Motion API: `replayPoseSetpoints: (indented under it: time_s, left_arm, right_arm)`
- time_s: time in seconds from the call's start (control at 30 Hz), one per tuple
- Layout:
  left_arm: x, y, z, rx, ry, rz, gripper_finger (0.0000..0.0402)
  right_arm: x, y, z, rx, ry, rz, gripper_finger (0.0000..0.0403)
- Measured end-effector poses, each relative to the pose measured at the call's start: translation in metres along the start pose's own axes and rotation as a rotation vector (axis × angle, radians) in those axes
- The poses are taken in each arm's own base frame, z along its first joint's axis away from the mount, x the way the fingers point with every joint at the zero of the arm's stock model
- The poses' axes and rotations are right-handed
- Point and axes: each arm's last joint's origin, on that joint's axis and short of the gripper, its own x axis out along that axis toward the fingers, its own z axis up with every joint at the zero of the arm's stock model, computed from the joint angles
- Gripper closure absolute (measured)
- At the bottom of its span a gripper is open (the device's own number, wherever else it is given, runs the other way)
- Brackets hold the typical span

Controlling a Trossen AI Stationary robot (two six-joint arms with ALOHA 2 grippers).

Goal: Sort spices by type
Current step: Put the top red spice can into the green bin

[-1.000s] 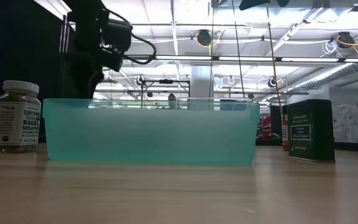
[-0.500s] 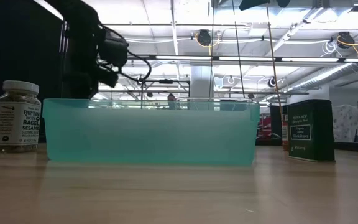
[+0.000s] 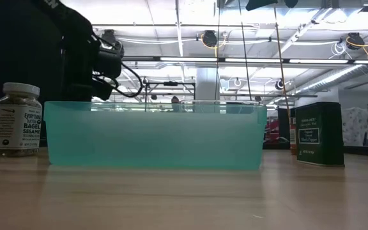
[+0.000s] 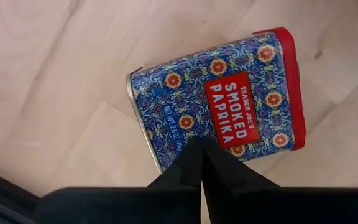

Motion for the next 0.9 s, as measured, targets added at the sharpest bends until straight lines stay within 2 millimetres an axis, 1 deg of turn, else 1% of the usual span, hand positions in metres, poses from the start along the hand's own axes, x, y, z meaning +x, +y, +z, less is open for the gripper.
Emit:
replayPoseSetpoints:
  time_s: [0.1, 0.23, 0.3, 0.37, 0.47, 0.57, 0.63, 0.73, 0.8, 0.9]
  left_arm:
    - [0.000, 0.008, 0.002, -0.080, -0.034, -0.079, 0.0397]
    - [-0.008, 0.012, 0.003, -0.098, -0.065, -0.110, 0.0397]
    - [-0.018, 0.011, 0.002, -0.090, -0.079, -0.113, 0.0397]
    - [-0.032, 0.011, 0.005, -0.078, -0.127, -0.116, 0.0397]
    - [-0.052, 0.009, 0.003, 0.011, -0.170, -0.108, 0.0397]
    - [-0.068, 0.007, 0.005, 0.152, -0.254, -0.086, 0.0390]
    - [-0.073, 0.007, 0.006, 0.208, -0.296, -0.068, 0.0376]
    - [-0.076, 0.007, 0.011, 0.228, -0.358, -0.036, 0.0346]
    - [-0.075, 0.007, 0.011, 0.216, -0.354, -0.038, 0.0317]
    - [-0.071, 0.008, 0.014, 0.167, -0.332, -0.040, 0.0260]
  right_arm:
    - [0.000, 0.000, 0.000, 0.000, 0.000, 0.000, 0.0403]
    - [0.000, 0.000, 0.000, 0.000, 0.001, 0.000, 0.0403]
    - [0.000, 0.000, 0.000, 0.000, 0.002, 0.003, 0.0403]
    - [0.000, 0.000, 0.000, -0.001, 0.002, 0.004, 0.0403]
    - [0.000, 0.000, 0.000, -0.001, 0.002, 0.003, 0.0403]
    - [0.000, 0.000, 0.000, -0.001, 0.002, 0.004, 0.0403]
    - [0.000, 0.000, 0.000, 0.000, 0.002, 0.004, 0.0403]
    - [0.000, 0.000, 0.000, 0.000, 0.002, 0.004, 0.0403]
    - [0.000, 0.000, 0.000, 0.003, 0.002, 0.004, 0.0403]
    - [0.000, 0.000, 0.000, 0.003, 0.002, 0.004, 0.0403]
